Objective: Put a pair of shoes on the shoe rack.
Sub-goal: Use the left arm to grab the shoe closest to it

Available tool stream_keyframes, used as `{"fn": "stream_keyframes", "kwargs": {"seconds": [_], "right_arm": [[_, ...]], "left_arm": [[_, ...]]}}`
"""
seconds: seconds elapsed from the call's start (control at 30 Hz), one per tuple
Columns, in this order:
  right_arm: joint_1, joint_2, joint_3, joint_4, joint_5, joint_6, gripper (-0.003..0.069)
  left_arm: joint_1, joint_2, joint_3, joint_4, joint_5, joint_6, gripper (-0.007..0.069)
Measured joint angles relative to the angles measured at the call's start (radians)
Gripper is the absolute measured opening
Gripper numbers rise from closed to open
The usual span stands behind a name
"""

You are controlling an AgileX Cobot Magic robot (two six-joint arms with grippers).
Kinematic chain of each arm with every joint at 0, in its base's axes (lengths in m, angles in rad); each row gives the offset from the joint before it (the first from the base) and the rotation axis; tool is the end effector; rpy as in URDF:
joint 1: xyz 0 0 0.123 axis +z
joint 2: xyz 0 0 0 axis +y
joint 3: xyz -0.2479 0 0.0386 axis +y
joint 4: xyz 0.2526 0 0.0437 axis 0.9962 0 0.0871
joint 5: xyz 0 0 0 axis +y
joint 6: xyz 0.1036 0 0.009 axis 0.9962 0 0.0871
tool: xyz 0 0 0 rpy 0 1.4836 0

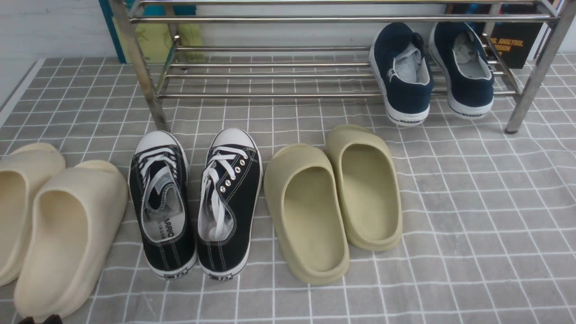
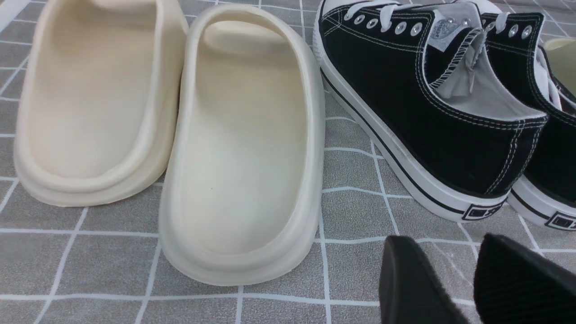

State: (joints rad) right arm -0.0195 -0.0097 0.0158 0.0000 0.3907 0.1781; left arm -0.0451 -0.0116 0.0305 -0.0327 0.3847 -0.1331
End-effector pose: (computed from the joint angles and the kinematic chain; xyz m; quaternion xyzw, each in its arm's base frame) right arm 0.1036 -0.0020 0.1696 0.0797 0.8037 0.0467 0.5878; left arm 0.1037 -0.0060 0.1653 -0.0443 0.8084 -0.0660 0.5832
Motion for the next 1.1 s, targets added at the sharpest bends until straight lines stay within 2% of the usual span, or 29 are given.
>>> {"fn": "stream_keyframes", "kwargs": {"seconds": [1.1], "right_arm": [[0.0, 0.0, 0.0, 0.0, 0.0, 0.0, 0.0142]], "left_arm": [[0.0, 0.0, 0.0, -0.007, 0.0, 0.0, 0.0239]]}}
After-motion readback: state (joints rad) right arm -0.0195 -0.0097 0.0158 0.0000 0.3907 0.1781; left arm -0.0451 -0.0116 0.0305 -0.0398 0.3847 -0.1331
